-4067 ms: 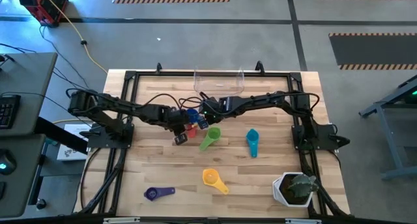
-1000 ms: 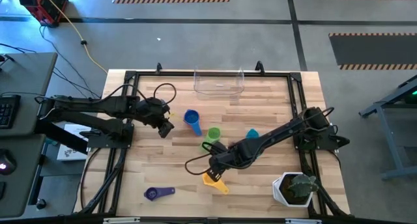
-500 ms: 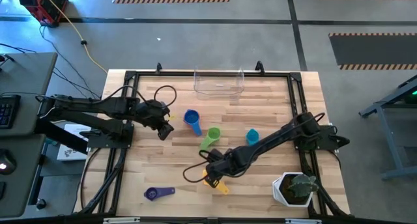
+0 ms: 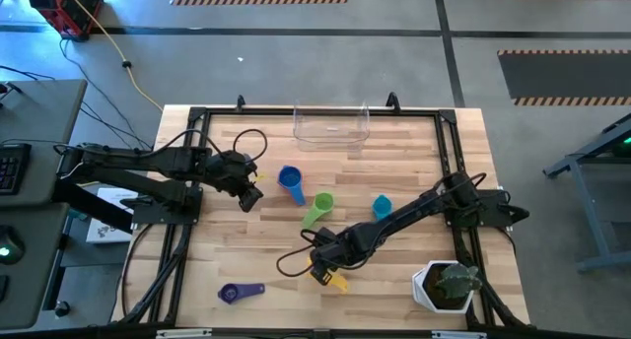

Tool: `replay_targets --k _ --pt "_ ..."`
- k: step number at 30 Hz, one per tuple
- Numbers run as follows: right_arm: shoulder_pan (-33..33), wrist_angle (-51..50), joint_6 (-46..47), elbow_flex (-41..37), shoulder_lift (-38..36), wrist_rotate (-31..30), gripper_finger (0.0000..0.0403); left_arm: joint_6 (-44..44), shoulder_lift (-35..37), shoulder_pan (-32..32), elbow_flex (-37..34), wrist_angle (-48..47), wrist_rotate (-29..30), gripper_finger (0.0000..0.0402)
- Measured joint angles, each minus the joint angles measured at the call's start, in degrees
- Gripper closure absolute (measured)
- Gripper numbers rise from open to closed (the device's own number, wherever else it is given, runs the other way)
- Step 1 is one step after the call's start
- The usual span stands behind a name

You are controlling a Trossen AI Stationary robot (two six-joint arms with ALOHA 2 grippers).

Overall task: Nest measuring cups in basket
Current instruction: Stack the yellow measuring cup on top of the blue measuring cup

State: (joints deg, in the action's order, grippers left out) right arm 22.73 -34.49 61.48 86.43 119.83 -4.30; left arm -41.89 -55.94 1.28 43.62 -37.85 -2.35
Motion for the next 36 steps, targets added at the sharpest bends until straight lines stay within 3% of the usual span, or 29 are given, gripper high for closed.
replay_targets --k 10,20,27,36 --pt "-3.69 -0.63 0.85 1.14 -0.16 1.41 0.0398 1.52 0.00 0.02 -0.02 -0.05 0.01 0.0365" --pt "-11.52 -8.08 -3.94 11.50 -0.26 1.37 0.0401 3.33 0.01 3.12 -0.02 -0.16 -0.01 0.0365" --pt "-18.18 -11.21 -6.05 17.74 -0.33 -3.53 0.0402 7.39 0.11 8.00 -0.04 -0.13 0.00 0.0365" --pt "-25.18 -9.95 -7.54 18.93 -0.35 -7.09 0.0402 13.60 0.11 14.57 -0.04 -0.09 0.01 0.0365"
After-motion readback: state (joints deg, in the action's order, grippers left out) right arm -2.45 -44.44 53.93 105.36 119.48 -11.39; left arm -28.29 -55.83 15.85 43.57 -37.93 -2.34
